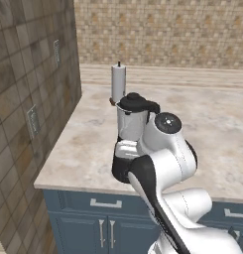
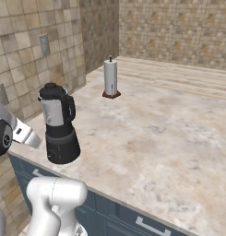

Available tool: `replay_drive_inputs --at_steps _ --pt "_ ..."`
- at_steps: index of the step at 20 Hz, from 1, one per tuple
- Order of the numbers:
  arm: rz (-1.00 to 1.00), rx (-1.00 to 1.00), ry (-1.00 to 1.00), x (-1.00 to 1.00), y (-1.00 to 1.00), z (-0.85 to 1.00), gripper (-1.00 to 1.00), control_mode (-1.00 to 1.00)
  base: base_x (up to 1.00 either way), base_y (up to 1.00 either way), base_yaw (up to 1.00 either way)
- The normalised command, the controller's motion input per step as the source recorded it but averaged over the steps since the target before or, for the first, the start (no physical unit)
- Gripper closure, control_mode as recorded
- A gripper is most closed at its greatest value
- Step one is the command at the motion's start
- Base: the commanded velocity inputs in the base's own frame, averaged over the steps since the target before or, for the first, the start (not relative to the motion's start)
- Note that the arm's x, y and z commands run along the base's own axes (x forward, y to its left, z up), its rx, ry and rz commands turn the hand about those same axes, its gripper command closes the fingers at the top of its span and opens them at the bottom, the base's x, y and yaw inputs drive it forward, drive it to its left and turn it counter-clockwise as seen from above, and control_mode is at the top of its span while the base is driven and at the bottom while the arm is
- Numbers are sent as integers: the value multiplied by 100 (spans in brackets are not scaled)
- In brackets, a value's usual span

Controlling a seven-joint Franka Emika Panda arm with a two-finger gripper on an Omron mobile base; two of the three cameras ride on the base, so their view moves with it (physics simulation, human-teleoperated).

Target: Grab the onion and lemon wedge from the fridge, place them in the blender, close the lid, and turn on the blender to create a marinade.

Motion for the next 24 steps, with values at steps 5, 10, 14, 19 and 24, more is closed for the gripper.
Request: replay_drive_inputs --at_steps 5,10,14,19,24 --pt "0 0 2 23 0 -15 -100 -100 0 0 0" --pt "0 0 11 38 0 -8 100 -100 0 0 0" --pt "0 0 14 38 0 -10 100 -100 0 0 0" --pt "0 0 4 21 0 -19 100 -100 0 0 0" --pt "0 0 0 7 0 -37 100 -100 0 0 0"
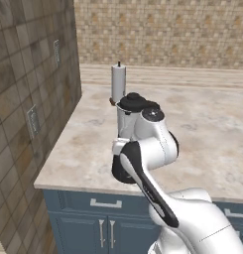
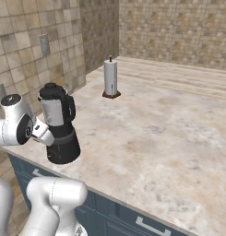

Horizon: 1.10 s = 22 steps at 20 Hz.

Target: Grab the onion and lemon wedge from the fridge, place them in the blender, close the lid, and turn on the blender to create a marinade.

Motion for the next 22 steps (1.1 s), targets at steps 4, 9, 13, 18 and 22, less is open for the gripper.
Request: replay_drive_inputs --at_steps 4,9,13,18,22 --pt "0 0 -1 4 0 -42 100 -100 0 0 0" --pt "0 0 -3 2 0 -24 100 -100 0 0 0" --pt "0 0 -8 0 0 -1 100 -100 0 0 0" --pt "0 -1 -6 0 0 0 100 -100 0 0 0" --pt "0 0 -1 0 0 -5 100 -100 0 0 0"
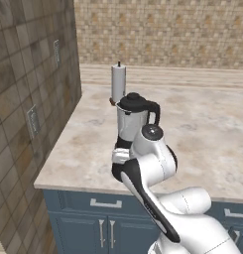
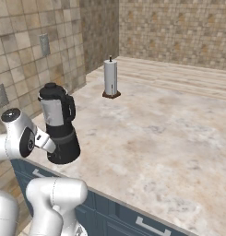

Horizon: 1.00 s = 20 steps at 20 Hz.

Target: Grab the onion and lemon wedge from the fridge, place them in the blender, close the lid, and turn on the blender to create a marinade.

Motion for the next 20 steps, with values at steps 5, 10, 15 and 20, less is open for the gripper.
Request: replay_drive_inputs --at_steps 5,10,15,20 --pt "0 0 0 10 0 -2 100 -100 0 0 0" --pt "0 0 0 19 0 -1 100 -100 0 0 0" --pt "0 0 0 22 0 -5 100 -100 0 0 0" --pt "0 -1 0 23 0 -12 100 -100 0 0 0"
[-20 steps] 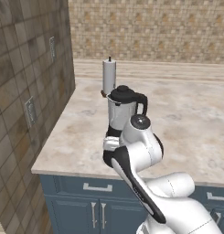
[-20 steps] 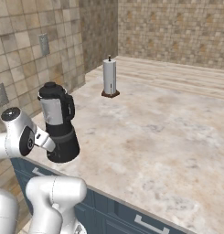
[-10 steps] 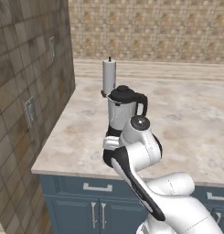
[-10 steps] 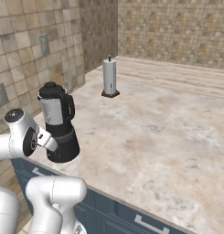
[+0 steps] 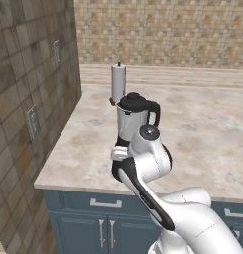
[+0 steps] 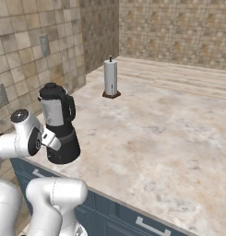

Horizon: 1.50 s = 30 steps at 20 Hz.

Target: Grab the onion and lemon wedge from the fridge, place them in the blender, close the lid, and turn on the blender to create a marinade.

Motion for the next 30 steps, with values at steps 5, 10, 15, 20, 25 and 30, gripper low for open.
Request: replay_drive_inputs --at_steps 5,10,15,20,25,30 --pt "0 -2 0 22 0 -16 100 -100 0 0 0" --pt "0 -3 0 20 0 -21 100 -100 0 0 0" --pt "0 -4 -2 18 0 -23 100 -100 0 0 0" --pt "0 -4 -3 20 0 -20 100 -100 0 0 0" --pt "0 -1 -6 7 -3 -24 100 -100 0 0 0" --pt "0 0 -13 9 -25 -2 100 -100 0 0 0"
